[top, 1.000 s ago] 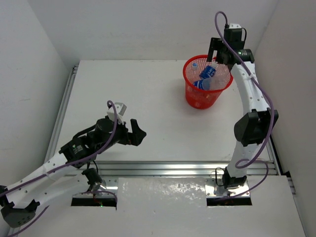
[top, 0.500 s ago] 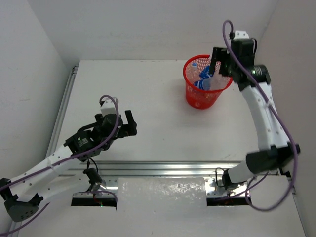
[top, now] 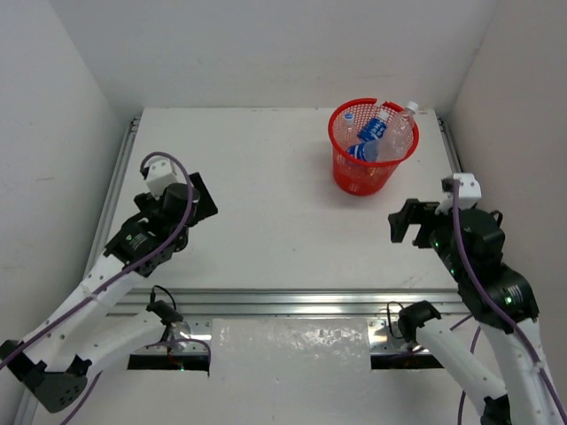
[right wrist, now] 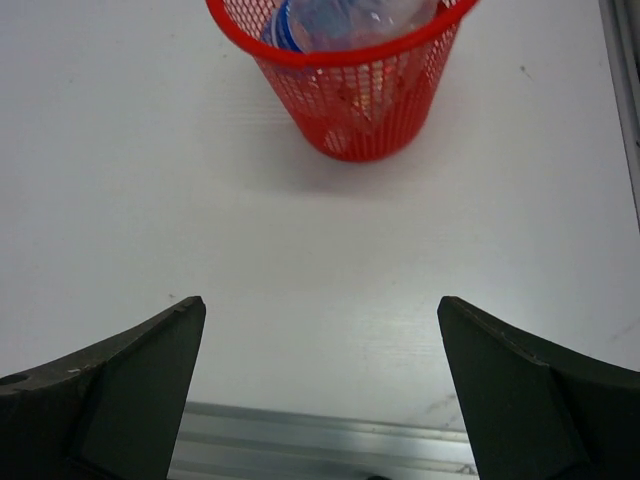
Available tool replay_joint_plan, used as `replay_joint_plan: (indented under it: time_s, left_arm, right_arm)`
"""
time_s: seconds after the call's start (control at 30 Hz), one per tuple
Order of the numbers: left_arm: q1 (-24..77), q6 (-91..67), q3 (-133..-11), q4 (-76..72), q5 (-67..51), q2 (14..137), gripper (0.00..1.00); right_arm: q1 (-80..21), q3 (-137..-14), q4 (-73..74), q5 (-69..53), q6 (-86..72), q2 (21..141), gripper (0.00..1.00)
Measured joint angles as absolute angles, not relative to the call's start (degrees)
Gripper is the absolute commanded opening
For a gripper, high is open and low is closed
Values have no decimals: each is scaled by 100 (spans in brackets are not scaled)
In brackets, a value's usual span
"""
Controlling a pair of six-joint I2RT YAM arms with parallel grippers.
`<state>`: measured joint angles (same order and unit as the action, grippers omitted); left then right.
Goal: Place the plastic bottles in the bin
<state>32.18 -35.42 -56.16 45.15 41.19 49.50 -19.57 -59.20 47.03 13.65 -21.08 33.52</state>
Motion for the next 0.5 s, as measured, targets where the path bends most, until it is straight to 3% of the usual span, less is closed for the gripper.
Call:
replay_joint_plan:
  time_s: [0.23,0.5]
  left_arm:
    - [3218,-3258,-5072,4187,3892,3861,100]
    - [3218,-3175,-4864,4110,3717,3481,100]
  right_arm:
    - [-1957,-5065,5236,1238,-2198,1817,99]
    - [-1957,-4772,5229,996,-2276,1730,99]
